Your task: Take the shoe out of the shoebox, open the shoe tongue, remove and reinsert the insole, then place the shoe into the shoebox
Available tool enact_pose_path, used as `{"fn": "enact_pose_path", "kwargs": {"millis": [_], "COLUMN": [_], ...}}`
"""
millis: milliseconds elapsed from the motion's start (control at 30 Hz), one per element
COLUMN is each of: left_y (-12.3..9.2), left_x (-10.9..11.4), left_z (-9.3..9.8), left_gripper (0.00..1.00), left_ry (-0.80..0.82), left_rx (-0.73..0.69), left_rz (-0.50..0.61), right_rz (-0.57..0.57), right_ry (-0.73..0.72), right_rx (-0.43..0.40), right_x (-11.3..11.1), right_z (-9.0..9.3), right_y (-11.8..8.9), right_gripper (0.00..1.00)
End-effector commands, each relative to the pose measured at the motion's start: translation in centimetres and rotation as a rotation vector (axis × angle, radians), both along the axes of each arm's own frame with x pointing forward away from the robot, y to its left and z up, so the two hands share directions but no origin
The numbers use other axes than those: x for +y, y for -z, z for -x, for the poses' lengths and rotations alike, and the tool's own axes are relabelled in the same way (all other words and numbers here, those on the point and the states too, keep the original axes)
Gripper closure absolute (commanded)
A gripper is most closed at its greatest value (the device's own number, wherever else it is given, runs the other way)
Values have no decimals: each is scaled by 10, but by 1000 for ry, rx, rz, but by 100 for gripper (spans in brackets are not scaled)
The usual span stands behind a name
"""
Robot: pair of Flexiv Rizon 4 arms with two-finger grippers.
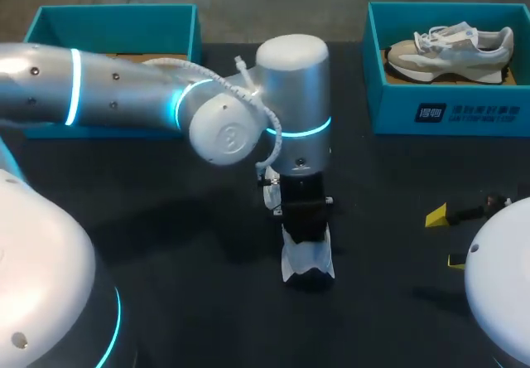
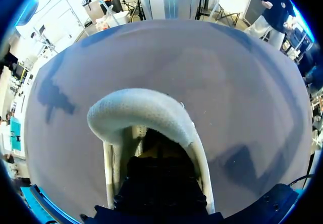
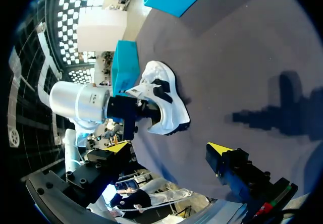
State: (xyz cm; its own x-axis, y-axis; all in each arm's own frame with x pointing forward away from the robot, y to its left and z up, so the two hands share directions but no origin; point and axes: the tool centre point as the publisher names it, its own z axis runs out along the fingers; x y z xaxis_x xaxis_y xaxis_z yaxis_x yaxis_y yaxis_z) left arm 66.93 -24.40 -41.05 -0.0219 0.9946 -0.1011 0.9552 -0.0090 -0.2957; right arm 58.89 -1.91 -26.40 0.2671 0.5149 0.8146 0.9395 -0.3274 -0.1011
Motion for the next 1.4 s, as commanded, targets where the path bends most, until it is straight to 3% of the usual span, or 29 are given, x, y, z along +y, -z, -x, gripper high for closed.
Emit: {"fn": "enact_pose_path", "kwargs": {"millis": [33,167,333,500,733,867,967,1233,1400], "left_y": [-15,-29,-32,-15,14,19,11,-44,-61], "left_x": [4,2,-7,-17,-22,-18,-14,-3,-3], "left_z": [-1,-8,-19,-26,-19,-16,-16,-16,-17], "left_gripper": [100,100,100,100,100,100,100,100,100], "left_ry": [2,7,-11,-21,-5,5,4,12,6], "left_rx": [-24,-46,-65,-82,-70,-69,-71,-113,-138], "left_rz": [32,45,62,77,68,61,65,109,125], "right_rz": [4,4,4,4,4,4,4,4,4], "right_ry": [3,3,3,3,3,3,3,3,3], "right_rx": [-1,-1,-1,-1,-1,-1,-1,-1,-1], "right_x": [0,0,0,0,0,0,0,0,0], "right_z": [2,2,2,2,2,2,2,2,2], "right_y": [-2,-2,-2,-2,-2,-2,-2,-2,-2], "right_gripper": [0,0,0,0,0,0,0,0,0]}}
